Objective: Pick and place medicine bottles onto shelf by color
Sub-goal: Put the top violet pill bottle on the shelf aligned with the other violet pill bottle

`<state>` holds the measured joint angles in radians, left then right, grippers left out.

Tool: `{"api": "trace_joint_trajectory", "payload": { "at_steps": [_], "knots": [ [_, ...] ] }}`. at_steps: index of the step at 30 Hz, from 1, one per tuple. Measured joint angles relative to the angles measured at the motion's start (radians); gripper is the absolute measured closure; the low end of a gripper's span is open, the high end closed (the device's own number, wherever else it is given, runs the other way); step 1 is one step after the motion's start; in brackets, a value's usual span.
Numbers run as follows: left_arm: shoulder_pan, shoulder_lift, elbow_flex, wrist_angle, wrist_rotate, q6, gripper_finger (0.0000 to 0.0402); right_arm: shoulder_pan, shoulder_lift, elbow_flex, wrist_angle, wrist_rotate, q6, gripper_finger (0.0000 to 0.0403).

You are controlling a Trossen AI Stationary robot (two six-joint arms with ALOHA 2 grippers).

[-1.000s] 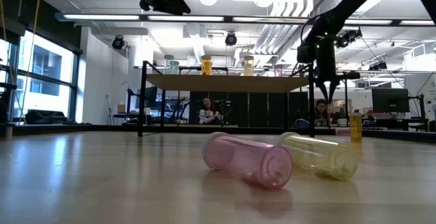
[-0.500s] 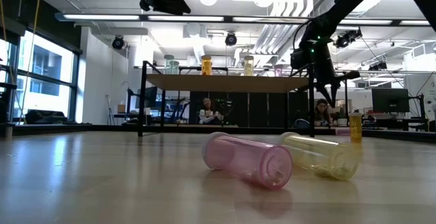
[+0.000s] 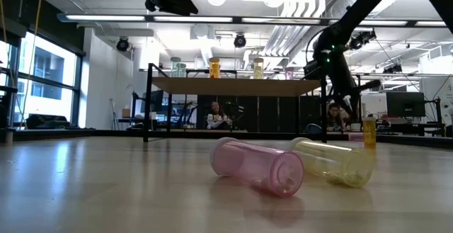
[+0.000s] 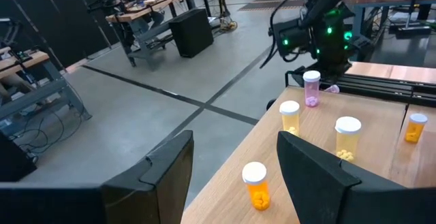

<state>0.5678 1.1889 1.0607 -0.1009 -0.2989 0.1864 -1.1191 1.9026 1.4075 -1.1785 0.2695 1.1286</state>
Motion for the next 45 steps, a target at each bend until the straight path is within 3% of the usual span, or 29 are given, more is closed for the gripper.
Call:
{"api": "trace_joint_trajectory", "payload": {
  "at_steps": [12, 37, 45],
  "knots": [
    [0.0, 0.0, 0.0, 0.0, 0.0, 0.0, 0.0202, -0.009, 0.0, -0.051, 0.12, 0.089, 0.068, 0.0403],
    [0.0, 0.0, 0.0, -0.042, 0.0, 0.0, 0.0202, -0.048, 0.084, -0.064, 0.191, 0.123, 0.067, 0.0403],
    [0.001, 0.0, 0.0, -0.053, 0.0, 0.0, 0.0202, -0.045, 0.116, -0.065, 0.175, 0.074, -0.01, 0.0403]
  ]
}}
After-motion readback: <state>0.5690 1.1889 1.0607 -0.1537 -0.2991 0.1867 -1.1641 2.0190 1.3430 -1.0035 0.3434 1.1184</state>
